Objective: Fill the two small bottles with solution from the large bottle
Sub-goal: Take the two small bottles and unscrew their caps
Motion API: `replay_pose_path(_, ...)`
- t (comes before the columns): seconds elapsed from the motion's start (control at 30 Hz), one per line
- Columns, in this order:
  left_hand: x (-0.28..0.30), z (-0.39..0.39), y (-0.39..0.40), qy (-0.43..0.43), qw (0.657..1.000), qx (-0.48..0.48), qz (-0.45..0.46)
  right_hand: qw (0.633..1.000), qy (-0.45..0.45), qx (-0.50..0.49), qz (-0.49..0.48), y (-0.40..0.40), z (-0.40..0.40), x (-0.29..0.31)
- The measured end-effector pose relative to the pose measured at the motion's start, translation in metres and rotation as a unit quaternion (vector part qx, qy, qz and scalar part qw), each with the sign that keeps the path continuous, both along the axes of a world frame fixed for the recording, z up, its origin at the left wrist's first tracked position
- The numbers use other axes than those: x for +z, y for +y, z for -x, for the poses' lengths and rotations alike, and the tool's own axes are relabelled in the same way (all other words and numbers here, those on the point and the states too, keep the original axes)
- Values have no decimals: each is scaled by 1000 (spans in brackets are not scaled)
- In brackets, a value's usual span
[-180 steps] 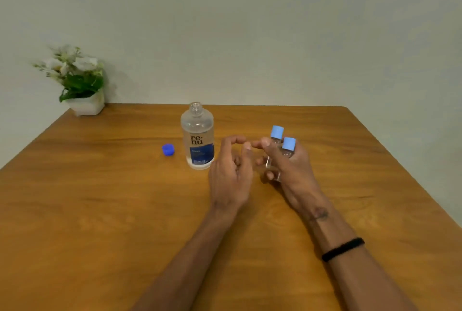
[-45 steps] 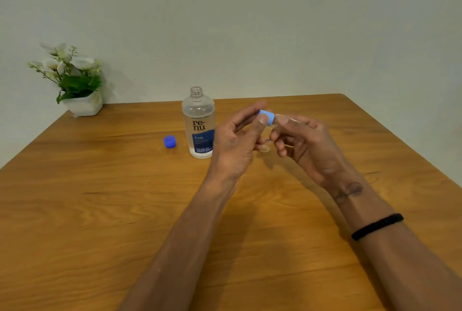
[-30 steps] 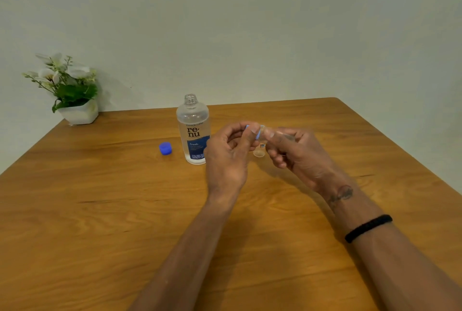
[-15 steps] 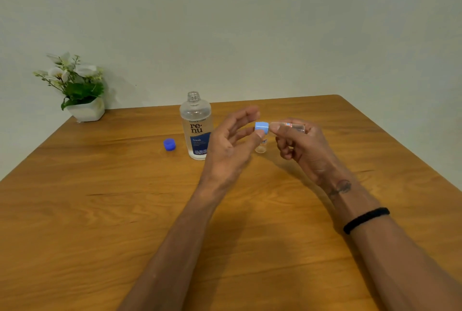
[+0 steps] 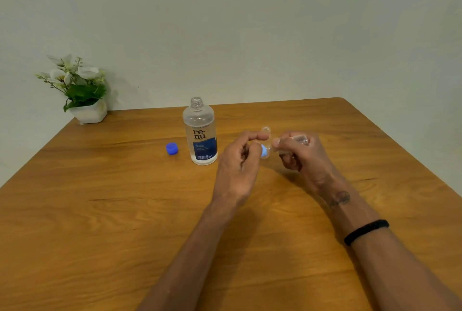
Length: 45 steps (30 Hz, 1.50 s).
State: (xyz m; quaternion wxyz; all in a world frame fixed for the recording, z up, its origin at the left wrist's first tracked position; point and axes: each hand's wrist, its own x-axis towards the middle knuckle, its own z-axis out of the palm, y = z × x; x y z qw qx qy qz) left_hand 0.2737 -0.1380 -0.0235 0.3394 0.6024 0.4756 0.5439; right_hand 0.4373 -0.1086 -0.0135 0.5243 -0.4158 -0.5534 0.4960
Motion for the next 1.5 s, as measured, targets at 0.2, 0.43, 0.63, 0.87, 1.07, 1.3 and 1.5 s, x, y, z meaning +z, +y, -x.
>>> replay_pose_path(0.2,-1,6,2,-45,994,101,-22,995,96,-35,9,11,-11,-6)
replay_pose_path(0.43,-16,7,6,30,984,172,-31,984,163,-41,51,13,-14,-6)
replay_pose_path(0.63,-29,11,8,104,974,198,27,984,164,-42,45,16,-13,-7)
replay_pose_path(0.87,-41,13,15,164,966,197,44,986,145,-77,36,21,-19,-10)
replay_pose_path(1.07,-31,13,9,174,964,192,62,983,148,-99,48,21,-19,-15)
replay_pose_path(1.3,-19,20,-50,166,971,166,54,976,141,-149,68,-29,-10,-15)
replay_pose_path(1.5,-24,38,-119,161,977,129,53,989,93,-103,49,-108,36,-7)
